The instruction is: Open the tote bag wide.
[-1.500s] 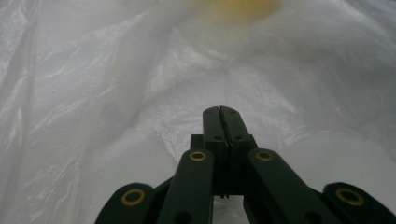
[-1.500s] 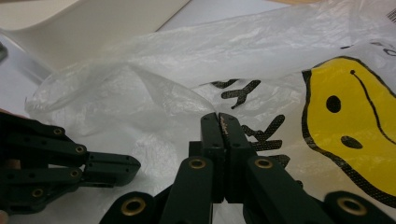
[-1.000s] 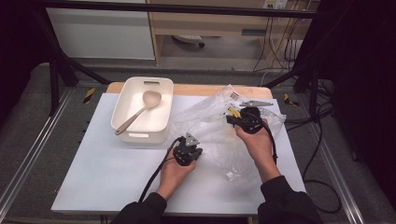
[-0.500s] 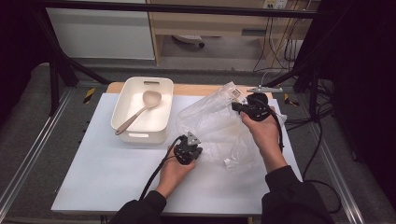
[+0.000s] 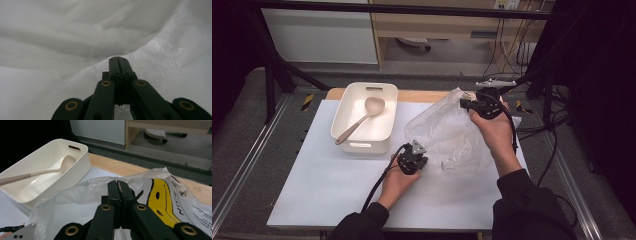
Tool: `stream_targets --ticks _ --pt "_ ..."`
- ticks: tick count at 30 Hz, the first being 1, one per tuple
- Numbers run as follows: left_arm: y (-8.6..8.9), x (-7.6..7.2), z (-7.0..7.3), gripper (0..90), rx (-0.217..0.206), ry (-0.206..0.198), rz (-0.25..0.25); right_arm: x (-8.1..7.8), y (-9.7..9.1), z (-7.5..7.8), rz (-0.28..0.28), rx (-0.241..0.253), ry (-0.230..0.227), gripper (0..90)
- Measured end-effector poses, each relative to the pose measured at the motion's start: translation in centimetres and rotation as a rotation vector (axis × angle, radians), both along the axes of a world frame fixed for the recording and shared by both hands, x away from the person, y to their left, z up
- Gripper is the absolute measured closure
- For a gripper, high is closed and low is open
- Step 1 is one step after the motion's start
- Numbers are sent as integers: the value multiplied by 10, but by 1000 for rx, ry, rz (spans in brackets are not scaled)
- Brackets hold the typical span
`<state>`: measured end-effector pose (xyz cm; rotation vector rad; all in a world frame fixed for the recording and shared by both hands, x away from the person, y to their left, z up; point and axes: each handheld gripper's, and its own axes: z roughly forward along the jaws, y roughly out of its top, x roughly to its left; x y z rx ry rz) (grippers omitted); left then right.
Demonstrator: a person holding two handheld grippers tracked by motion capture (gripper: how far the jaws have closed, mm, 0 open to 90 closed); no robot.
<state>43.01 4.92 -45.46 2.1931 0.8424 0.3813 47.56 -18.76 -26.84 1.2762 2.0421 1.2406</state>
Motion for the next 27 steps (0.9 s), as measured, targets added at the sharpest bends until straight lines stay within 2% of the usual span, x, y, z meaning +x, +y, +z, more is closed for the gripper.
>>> stream_targets --ticks 4,8,10,12,15,19,23,27 --pt "0 -1 0 900 -1 -1 4 1 2 -2 2 -16 10 900" --pt "-1 -3 1 900 9 -15 11 3 6 -11 7 -18 29 900" --pt "1 -5 3 900 -15 -46 27 4 8 -15 9 -15 35 900" --pt "3 -8 8 900 -46 -51 37 4 9 -18 11 -16 41 900" --pt "8 -15 20 900 -72 -54 25 5 10 -20 11 -16 46 900" --pt "17 -24 35 900 -109 -30 12 6 13 -22 14 -14 50 900" --pt "29 -32 51 900 -124 -41 8 10 14 -26 7 -3 64 900" --pt "42 -34 66 900 -155 -55 29 21 13 -30 -18 16 81 900"
